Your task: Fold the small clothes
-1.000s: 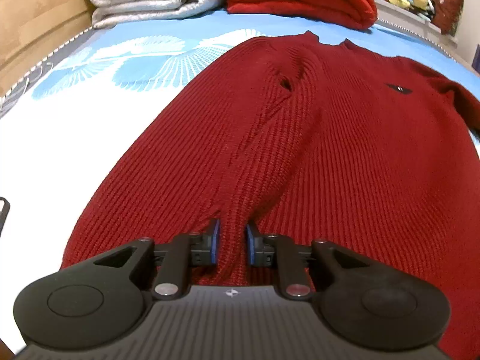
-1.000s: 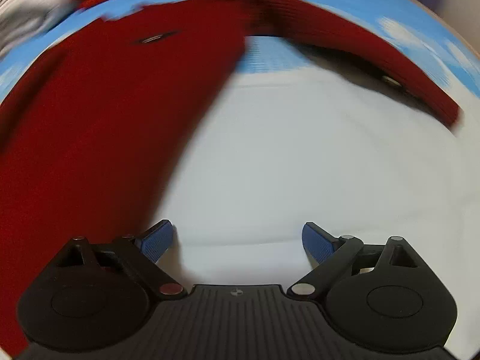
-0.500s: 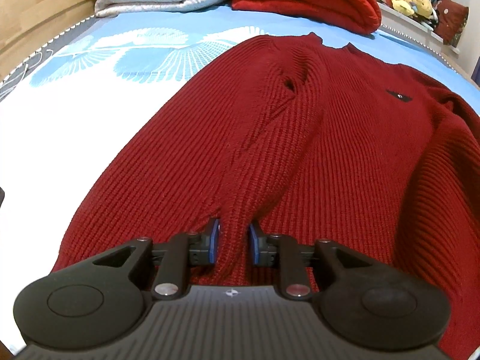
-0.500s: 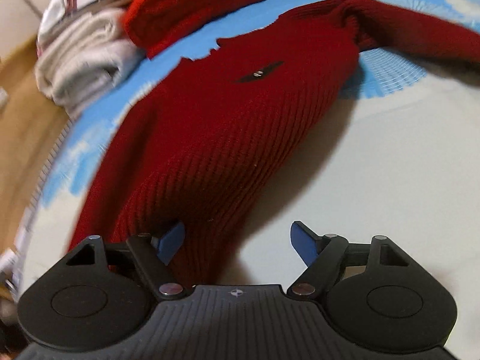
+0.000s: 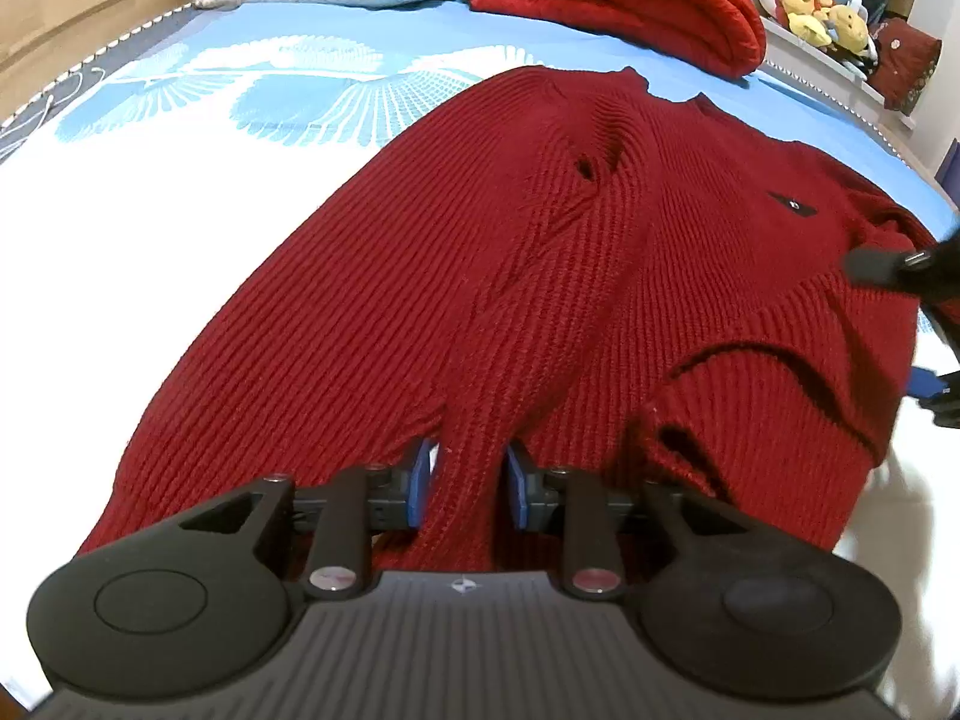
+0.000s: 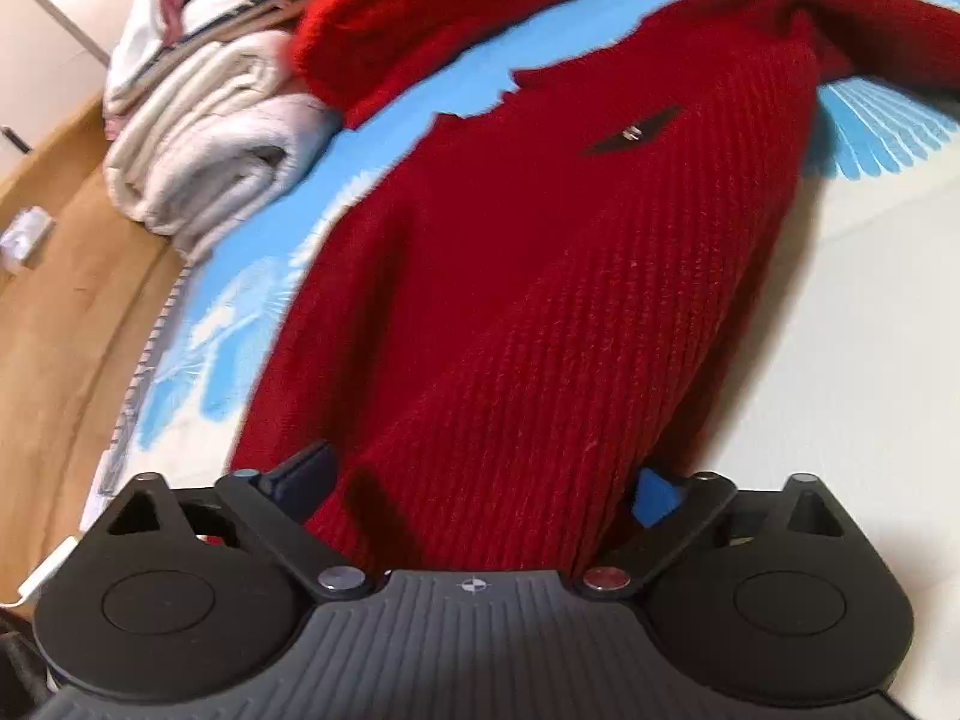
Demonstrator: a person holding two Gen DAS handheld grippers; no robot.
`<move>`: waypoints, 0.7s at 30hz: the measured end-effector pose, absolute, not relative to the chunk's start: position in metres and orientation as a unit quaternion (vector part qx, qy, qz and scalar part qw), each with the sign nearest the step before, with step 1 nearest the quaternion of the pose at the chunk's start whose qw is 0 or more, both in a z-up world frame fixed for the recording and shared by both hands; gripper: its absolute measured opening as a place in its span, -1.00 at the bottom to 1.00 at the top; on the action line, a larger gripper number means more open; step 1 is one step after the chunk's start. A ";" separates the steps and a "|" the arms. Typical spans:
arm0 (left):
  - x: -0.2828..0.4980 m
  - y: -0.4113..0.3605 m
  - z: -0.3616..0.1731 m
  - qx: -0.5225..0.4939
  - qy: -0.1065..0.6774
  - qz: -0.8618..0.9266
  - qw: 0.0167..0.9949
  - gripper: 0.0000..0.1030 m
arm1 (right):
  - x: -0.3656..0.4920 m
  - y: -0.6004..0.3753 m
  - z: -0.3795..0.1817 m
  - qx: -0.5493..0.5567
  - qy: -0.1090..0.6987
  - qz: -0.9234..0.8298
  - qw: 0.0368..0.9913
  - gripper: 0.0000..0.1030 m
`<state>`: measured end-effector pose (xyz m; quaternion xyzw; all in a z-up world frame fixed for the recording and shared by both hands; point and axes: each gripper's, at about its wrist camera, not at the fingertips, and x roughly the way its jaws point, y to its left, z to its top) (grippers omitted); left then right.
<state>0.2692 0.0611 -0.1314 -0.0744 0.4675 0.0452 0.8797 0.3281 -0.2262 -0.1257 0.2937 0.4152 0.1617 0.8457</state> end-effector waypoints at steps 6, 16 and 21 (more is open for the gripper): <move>0.270 0.059 -0.132 -0.074 0.469 0.047 0.879 -0.37 | 0.306 -0.240 -0.111 0.282 0.369 0.233 0.854 0.68; 0.268 0.052 -0.135 -0.057 0.465 0.055 0.882 -0.34 | 0.311 -0.237 -0.114 0.206 0.361 0.194 0.889 -0.39; 0.268 0.053 -0.134 -0.063 0.469 0.055 0.879 -0.34 | 0.316 -0.263 -0.117 0.224 0.389 0.152 0.880 0.12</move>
